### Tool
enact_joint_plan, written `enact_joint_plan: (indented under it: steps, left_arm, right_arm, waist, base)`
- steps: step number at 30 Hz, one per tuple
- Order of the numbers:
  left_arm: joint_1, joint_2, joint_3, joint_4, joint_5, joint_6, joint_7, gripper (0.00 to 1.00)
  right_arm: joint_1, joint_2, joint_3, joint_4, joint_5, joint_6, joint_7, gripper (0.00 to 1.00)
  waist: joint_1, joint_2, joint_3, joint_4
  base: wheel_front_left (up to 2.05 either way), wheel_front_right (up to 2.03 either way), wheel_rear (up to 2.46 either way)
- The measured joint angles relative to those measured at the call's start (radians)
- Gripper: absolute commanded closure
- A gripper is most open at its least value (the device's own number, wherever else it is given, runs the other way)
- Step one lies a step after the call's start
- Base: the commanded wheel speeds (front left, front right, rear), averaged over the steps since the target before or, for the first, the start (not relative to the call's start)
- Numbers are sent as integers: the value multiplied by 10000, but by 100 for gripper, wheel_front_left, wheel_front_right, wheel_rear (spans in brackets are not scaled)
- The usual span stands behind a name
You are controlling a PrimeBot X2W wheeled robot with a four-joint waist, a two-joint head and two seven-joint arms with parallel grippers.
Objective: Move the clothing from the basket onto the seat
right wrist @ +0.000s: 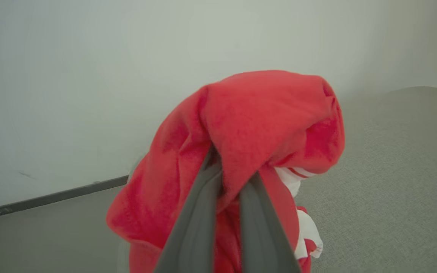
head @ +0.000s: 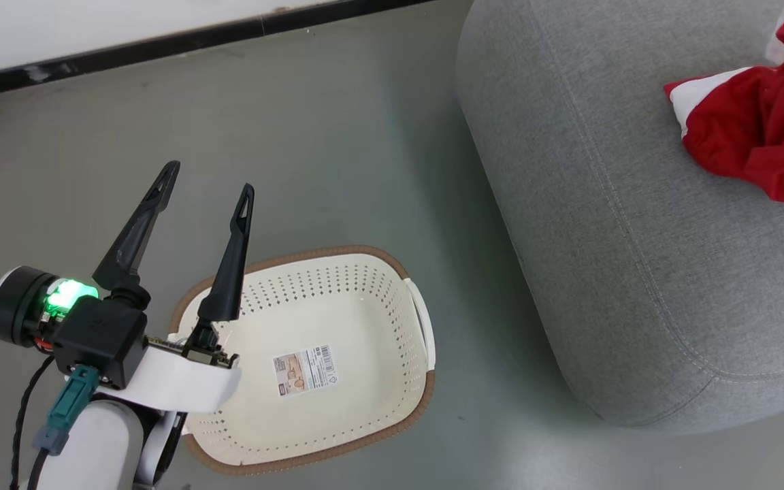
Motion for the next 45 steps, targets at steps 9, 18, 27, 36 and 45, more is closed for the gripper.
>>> enact_joint_plan:
  steps: [9, 18, 27, 36, 45]
  left_arm:
    - [-363, 65, -63, -136, 96, -4, 163, 0]
    - [-593, 230, -36, -174, 201, -17, 182, 0]
    - [-612, 290, -13, -176, 278, -90, 257, 0]
    - [-618, 280, -21, -96, 286, -90, 251, 0]
    - [-619, 232, -40, 81, 284, -90, 165, 0]
  right_arm:
    - [-16, 75, 171, 913, -403, 0, -104, 100]
    - [-28, 428, 332, 1584, -853, 0, -456, 100]
    - [-17, 740, 318, 2326, -859, 0, -614, 100]
    - [-29, 911, 301, 2617, -832, 0, -894, 48]
    - [-35, 1022, 368, 2665, -830, 0, -1129, 0]
  waist:
    - [0, 0, 485, 44]
    - [0, 0, 840, 9]
    - [0, 0, 1004, -127]
    - [0, 0, 989, -297]
    - [0, 0, 872, -448]
  base:
    - [0, 0, 0]
    - [0, 0, 0]
    - [0, 0, 0]
    - [0, 0, 0]
    - [0, 0, 0]
